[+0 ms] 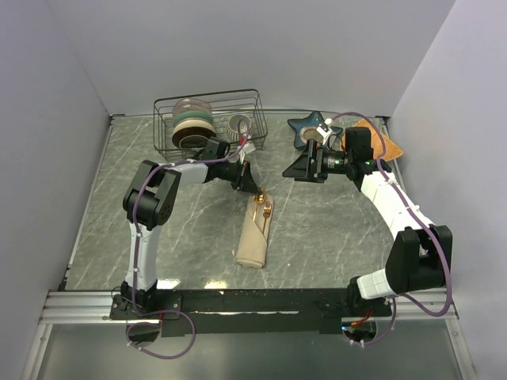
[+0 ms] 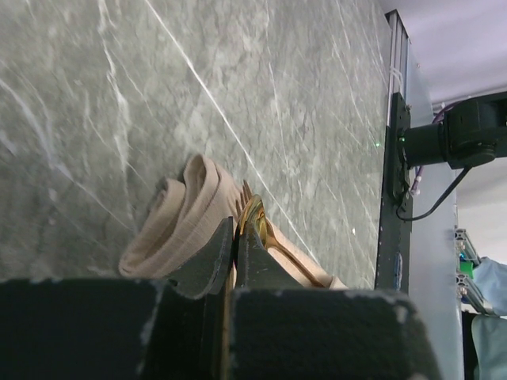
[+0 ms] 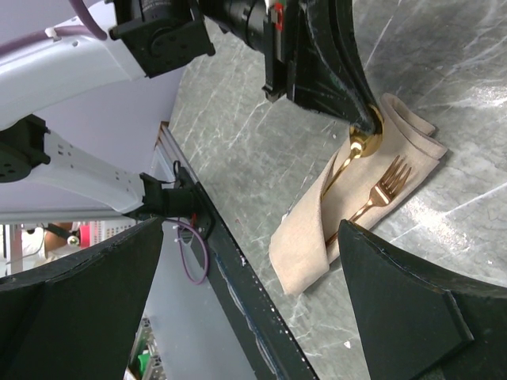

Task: Fold the napkin into a case and place the utensils inside
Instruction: Insert the spoon into the folded napkin.

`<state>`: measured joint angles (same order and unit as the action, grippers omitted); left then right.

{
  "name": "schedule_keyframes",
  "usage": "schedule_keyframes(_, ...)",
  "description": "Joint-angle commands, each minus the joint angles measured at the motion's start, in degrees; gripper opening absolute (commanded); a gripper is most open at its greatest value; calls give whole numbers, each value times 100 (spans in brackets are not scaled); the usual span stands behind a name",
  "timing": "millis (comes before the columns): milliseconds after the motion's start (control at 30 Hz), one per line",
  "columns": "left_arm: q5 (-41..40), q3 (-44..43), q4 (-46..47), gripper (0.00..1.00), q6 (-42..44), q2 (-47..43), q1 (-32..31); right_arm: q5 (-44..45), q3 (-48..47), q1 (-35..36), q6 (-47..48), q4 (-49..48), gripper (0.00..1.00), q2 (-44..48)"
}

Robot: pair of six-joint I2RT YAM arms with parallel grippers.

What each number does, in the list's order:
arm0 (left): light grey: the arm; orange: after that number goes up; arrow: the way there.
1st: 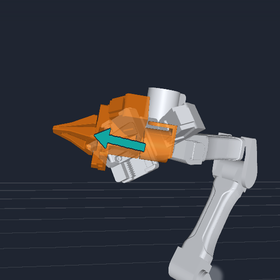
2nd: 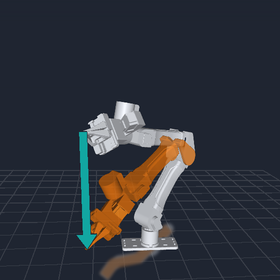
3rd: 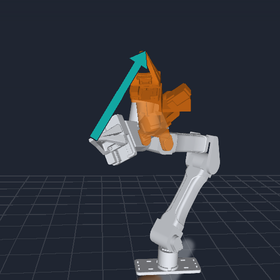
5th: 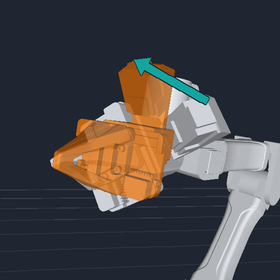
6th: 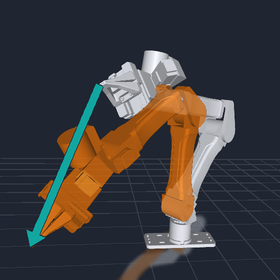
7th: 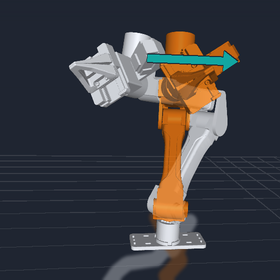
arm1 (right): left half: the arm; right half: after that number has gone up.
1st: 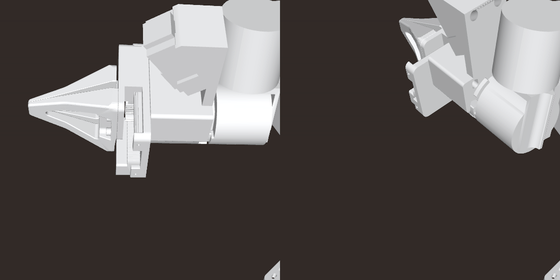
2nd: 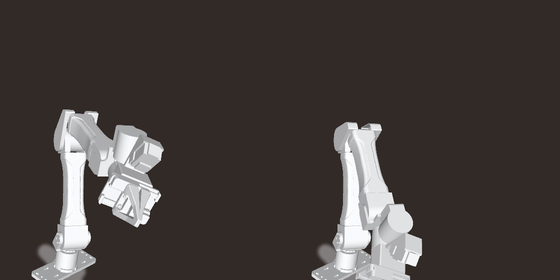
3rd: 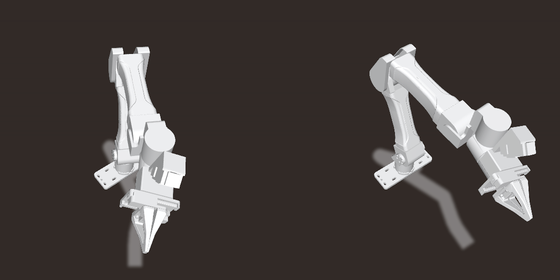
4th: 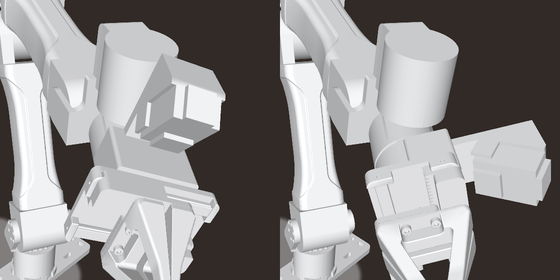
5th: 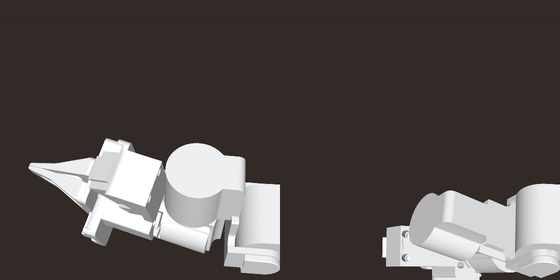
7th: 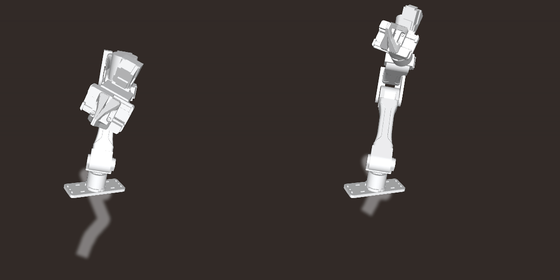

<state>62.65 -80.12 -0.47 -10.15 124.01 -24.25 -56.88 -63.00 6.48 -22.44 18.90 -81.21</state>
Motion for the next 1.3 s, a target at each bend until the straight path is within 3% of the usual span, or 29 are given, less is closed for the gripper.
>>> schedule_keyframes(0, 63, 154, 179, 4, 84, -465, -71, -121, -248, -42, 81, -26, 100, -18)
schedule_keyframes(733, -183, 444, 65, 13, 312, -483, -97, -148, -274, -33, 55, -18, 100, -62)
schedule_keyframes(1067, -482, 523, -32, 38, 356, -649, -106, -165, -283, -33, 2, -53, 100, -114)
schedule_keyframes(1267, -710, 444, -173, 48, 558, -886, -106, -148, -327, -33, 11, -70, 100, -114)
